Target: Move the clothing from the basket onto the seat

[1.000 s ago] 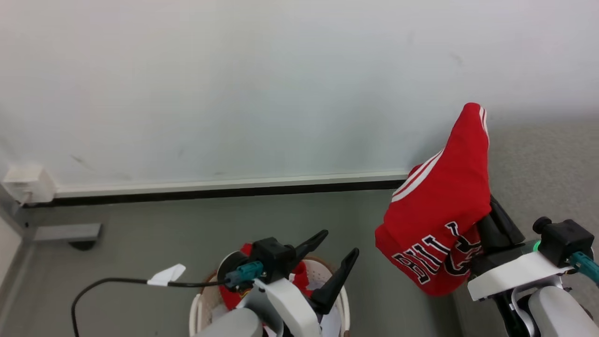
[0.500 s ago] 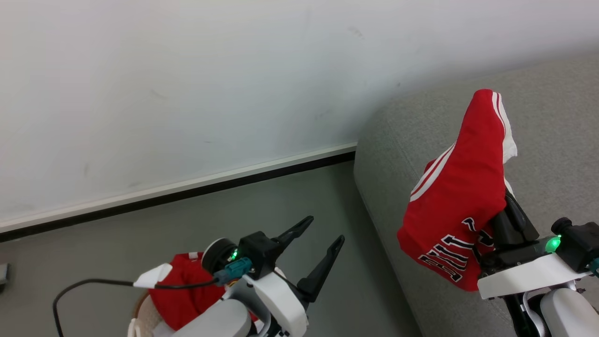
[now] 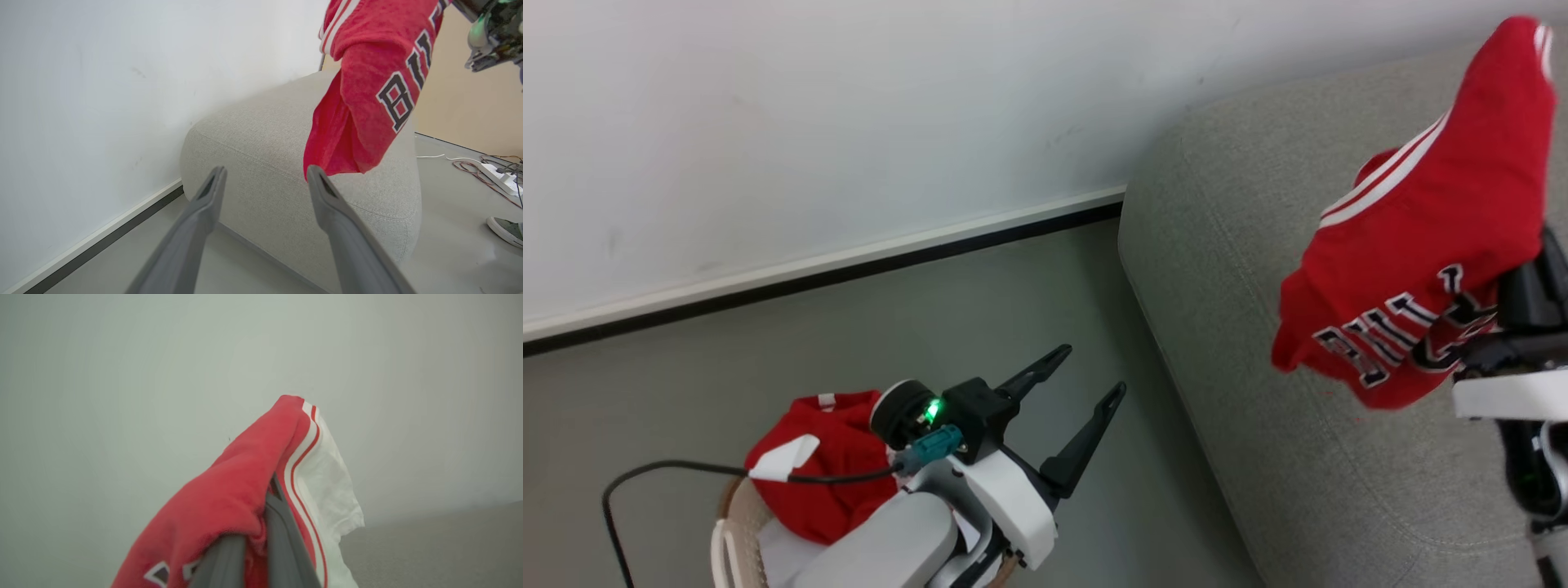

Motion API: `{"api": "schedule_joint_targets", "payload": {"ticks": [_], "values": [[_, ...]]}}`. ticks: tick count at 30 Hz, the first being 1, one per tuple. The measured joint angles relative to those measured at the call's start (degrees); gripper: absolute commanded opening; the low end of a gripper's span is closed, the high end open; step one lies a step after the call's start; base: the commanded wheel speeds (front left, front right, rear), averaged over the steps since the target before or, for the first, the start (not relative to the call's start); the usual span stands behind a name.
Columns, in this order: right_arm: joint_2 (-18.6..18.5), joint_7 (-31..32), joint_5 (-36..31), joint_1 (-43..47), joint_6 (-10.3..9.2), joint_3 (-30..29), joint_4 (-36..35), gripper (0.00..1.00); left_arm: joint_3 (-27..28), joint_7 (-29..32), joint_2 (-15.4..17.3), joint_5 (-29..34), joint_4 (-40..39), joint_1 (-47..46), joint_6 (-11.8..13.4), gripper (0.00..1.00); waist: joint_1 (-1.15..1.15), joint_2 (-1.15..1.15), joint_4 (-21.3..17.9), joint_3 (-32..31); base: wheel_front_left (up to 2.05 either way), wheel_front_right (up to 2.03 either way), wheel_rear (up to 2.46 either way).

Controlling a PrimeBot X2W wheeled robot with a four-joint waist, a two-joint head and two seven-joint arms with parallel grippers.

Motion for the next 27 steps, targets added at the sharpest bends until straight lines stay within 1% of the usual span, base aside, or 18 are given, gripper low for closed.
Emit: {"api": "schedule_joint_targets", "payload": {"ticks": [5, 6, 8, 10, 14, 16, 17, 19, 20, 23, 25, 27], "values": [[-3.53, -0.01, 3.09, -6.94, 0.00, -4.04, 0.55, 0.00, 0.07, 1.03, 1.43, 0.62, -1.08, -2.40, -0.27, 1.00, 0.00, 0.00, 1.04, 4.42, 0.00, 0.00, 0.00], [-4.47, -0.01, 3.74, -8.57, 0.00, -4.80, 1.15, 0.00, 0.19, 1.47, 1.97, 0.90, -1.49, -2.98, -0.25, 1.00, 0.00, 0.00, 1.24, 5.53, 0.00, 0.00, 0.00], [-7.12, 0.00, 2.87, -11.57, 0.00, -5.81, 3.75, 0.00, 0.49, 2.05, 2.75, 1.30, -2.27, -4.17, -0.25, 1.00, 0.01, 0.00, 1.61, 7.81, 0.00, 0.00, 0.00], [-7.92, -0.03, 4.22, -14.78, -0.01, -7.31, 5.39, 0.00, 0.74, 2.66, 3.41, 1.63, -2.97, -5.10, -0.25, 1.00, 0.01, 0.00, 2.03, 10.18, 0.00, 0.00, 0.00], [-9.53, -0.01, 6.05, -21.07, -0.01, -8.62, 10.21, 0.00, 1.37, 3.70, 5.06, 2.42, -4.67, -6.98, 0.09, 1.00, 0.01, 0.00, 2.93, 15.12, 0.00, 0.00, 0.00], [-10.03, -0.01, 10.20, -23.90, -0.01, -9.43, 12.78, 0.00, 1.52, 4.34, 5.82, 2.48, -5.57, -7.58, 0.32, 1.00, 0.01, 0.00, 3.44, 17.51, 0.00, 0.00, 0.00], [-11.37, 0.02, 10.27, -25.20, 0.00, -9.34, 14.11, 0.00, 1.62, 4.63, 6.11, 2.53, -6.05, -7.78, 0.53, 1.00, 0.01, 0.00, 3.73, 18.72, 0.00, 0.00, 0.00], [-13.27, 0.00, 12.79, -27.91, 0.00, -10.35, 16.39, 0.00, 1.88, 5.11, 6.86, 2.87, -6.84, -8.25, 0.79, 1.00, 0.01, 0.00, 4.31, 20.96, 0.00, 0.00, 0.00], [-14.73, 0.00, 12.66, -29.03, 0.00, -10.59, 17.81, 0.00, 2.07, 5.24, 7.12, 2.93, -7.46, -8.59, 0.89, 1.00, 0.01, 0.00, 4.64, 22.08, 0.00, 0.00, 0.00], [-16.96, -0.01, 13.10, -31.54, 0.00, -11.45, 22.46, 0.00, 2.37, 5.56, 7.75, 3.14, -8.66, -9.50, 1.27, 1.00, 0.01, 0.00, 5.66, 25.13, 0.00, 0.00, 0.00], [-17.35, -0.02, 12.91, -32.83, 0.00, -11.39, 25.65, 0.00, 2.55, 5.61, 8.00, 3.42, -9.17, -9.95, 1.52, 1.00, 0.01, 0.00, 6.37, 26.89, 0.00, 0.00, 0.00], [-17.41, 0.09, 12.47, -33.85, 0.00, -9.99, 29.11, 0.00, 2.79, 5.63, 8.17, 3.43, -9.64, -10.36, 1.76, 1.00, 0.01, 0.00, 7.05, 28.37, 0.00, 0.00, 0.00]]}}
